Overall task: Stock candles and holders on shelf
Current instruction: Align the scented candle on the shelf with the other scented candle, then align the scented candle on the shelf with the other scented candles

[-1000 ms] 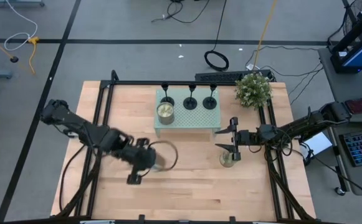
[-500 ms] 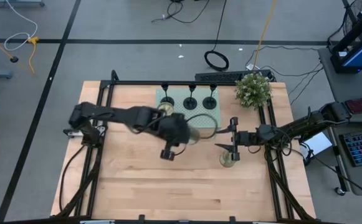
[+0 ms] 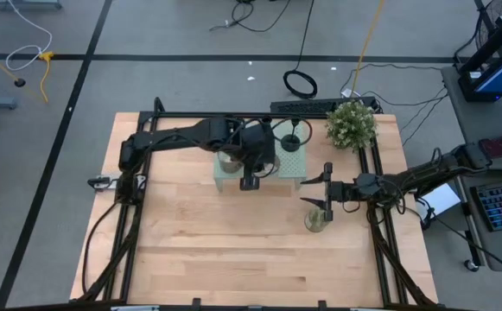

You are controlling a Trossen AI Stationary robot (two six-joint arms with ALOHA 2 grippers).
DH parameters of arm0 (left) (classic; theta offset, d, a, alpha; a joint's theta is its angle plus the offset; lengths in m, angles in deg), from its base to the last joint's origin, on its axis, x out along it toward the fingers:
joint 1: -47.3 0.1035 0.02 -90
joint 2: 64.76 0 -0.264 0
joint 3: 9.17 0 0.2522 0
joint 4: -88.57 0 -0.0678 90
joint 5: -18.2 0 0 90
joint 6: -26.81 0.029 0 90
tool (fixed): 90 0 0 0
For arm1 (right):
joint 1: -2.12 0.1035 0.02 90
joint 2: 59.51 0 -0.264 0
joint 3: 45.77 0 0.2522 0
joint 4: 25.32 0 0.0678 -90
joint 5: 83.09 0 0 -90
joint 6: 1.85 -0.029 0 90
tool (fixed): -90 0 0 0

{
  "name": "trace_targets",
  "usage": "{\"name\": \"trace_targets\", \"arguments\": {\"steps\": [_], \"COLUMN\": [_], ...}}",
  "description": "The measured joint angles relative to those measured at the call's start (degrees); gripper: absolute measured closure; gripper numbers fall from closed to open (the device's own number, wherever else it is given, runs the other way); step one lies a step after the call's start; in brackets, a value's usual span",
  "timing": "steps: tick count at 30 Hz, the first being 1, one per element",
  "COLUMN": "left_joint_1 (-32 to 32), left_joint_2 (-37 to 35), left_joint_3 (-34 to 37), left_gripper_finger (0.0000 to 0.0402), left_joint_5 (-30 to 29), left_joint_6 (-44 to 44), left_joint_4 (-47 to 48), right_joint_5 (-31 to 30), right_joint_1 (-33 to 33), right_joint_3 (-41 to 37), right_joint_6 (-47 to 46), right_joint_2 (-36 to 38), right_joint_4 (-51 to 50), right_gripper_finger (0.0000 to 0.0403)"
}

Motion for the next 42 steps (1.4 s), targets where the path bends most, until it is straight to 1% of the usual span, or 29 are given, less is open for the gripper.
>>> {"name": "trace_targets", "arguments": {"steps": [3, 8, 15, 23, 27, 32, 34, 37, 39, 42], "left_joint_1": [0.93, 1.24, 1.25, 1.55, 1.55, 1.5, 1.53, 1.42, 1.39, 1.16], "left_joint_2": [0.79, 0.66, 0.66, 0.66, 0.7, 0.7, 0.68, 0.68, 0.68, 0.68], "left_joint_3": [0.0, 0.0, 0.0, 0.42, 1.19, 1.46, 1.46, 1.46, 1.46, 1.51], "left_gripper_finger": [0.0399, 0.0397, 0.0377, 0.0386, 0.0382, 0.0363, 0.0354, 0.0341, 0.0333, 0.0324], "left_joint_5": [-0.02, -0.15, -0.5, -0.55, -2.62, -5.97, -6.57, -6.69, -6.69, -6.69], "left_joint_6": [-1.21, -2.0, -1.61, -0.71, -0.54, 0.19, 0.64, 0.65, 0.85, 1.01], "left_joint_4": [0.31, 0.45, 0.53, -0.01, 0.39, 0.18, -0.62, -1.31, -1.31, -1.31], "right_joint_5": [0.01, -0.02, -0.05, -0.07, -0.01, 0.14, 1.45, 5.94, 8.87, 11.3], "right_joint_1": [0.0, 0.0, 0.0, 0.0, 0.0, 0.02, 0.02, 0.02, 0.04, 0.18], "right_joint_3": [-0.01, -0.01, -0.01, -0.01, -0.01, -0.01, -0.01, -0.01, -0.01, -0.01], "right_joint_6": [-0.02, 1.47, 1.95, 1.95, 1.95, 1.95, 1.95, 1.62, 0.09, -3.08], "right_joint_2": [1.63, 2.75, 2.71, 2.71, 2.71, 2.71, 2.71, 2.71, 2.71, 2.71], "right_joint_4": [-3.05, -5.18, -6.98, -6.94, -6.91, -6.06, -5.72, -5.4, -5.12, -4.59], "right_gripper_finger": [0.0181, 0.0181, 0.0181, 0.0181, 0.0181, 0.0181, 0.0181, 0.0181, 0.0181, 0.0181]}}
